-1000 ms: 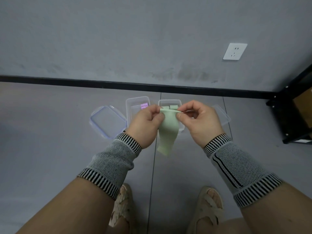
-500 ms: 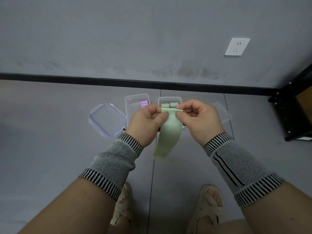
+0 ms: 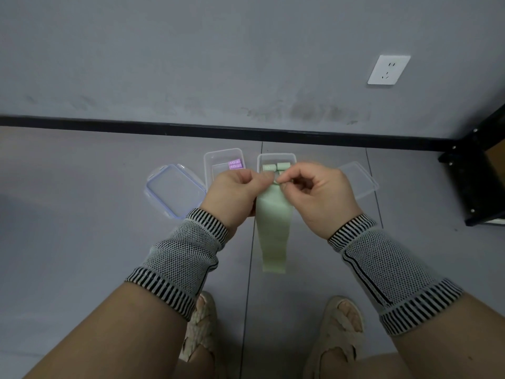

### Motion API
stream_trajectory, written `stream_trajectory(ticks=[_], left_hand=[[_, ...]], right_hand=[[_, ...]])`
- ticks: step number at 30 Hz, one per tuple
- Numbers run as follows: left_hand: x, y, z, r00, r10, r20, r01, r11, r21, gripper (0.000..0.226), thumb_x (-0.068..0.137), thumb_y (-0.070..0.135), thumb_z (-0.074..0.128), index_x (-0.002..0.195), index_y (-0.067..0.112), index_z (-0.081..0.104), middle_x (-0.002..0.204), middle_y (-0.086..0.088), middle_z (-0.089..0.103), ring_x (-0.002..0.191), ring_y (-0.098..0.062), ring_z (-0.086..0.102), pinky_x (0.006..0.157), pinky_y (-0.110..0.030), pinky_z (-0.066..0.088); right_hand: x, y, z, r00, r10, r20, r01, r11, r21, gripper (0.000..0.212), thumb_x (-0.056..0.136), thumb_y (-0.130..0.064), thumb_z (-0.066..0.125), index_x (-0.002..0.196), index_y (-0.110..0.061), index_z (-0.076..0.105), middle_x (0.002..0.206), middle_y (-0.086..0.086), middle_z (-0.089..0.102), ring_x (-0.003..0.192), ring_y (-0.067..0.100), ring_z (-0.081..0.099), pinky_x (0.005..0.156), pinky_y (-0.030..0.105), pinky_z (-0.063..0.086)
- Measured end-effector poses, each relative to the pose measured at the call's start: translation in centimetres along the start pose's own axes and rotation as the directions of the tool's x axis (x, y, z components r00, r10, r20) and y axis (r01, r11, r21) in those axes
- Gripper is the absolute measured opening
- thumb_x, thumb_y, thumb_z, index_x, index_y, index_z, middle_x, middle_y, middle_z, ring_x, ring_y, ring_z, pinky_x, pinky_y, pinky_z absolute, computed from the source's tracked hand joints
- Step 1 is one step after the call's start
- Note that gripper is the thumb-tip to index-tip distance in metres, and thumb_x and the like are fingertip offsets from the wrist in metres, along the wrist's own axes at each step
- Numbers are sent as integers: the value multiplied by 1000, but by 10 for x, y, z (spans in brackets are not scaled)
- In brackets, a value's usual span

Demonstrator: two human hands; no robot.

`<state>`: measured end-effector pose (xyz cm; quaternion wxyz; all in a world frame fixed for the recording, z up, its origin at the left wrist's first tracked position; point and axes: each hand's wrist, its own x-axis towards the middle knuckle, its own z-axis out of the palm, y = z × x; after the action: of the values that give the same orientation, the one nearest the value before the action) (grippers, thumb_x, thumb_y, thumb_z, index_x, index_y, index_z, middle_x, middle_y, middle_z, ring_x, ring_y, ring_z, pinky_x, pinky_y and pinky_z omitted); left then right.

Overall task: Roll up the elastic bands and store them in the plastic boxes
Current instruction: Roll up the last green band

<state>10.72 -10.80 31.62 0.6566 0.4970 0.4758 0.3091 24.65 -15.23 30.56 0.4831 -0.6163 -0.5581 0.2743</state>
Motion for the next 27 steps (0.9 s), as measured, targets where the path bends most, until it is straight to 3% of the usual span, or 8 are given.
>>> stream_trajectory(ticks=[5,11,19,27], left_hand=[[0,-2,-3,999,52,-9,-52,998,35,13,90,7,58,78,5,61,62,-5,62,54,-13,58,56,-26,50],[0,0,-3,989,148,-22,-147,987,65,15,90,4,58,75,8,57,60,-7,58,52,-12,52,55,-24,45],[1,-3,-3,983,183,-17,-181,979,92,16,89,5,60,74,10,59,55,2,64,53,-10,59,61,-29,52],[2,-1,0,995,96,17,-95,995,-31,12,89,0,57,79,7,59,63,-7,65,57,-14,62,60,-28,54]], right_hand=[[0,-1,1,997,70,-12,-69,997,43,22,81,-2,68,74,-22,70,74,4,69,64,15,61,63,26,53],[0,-8,-3,972,224,68,-234,913,335,6,85,-7,66,82,-10,70,77,10,70,69,15,67,66,27,57],[4,-8,-8,953,271,138,-301,899,317,4,85,-8,67,83,-9,70,77,13,71,66,19,68,64,31,59],[7,-6,-5,961,260,95,-277,920,278,13,83,0,68,77,-11,67,70,7,66,63,15,63,64,27,56]])
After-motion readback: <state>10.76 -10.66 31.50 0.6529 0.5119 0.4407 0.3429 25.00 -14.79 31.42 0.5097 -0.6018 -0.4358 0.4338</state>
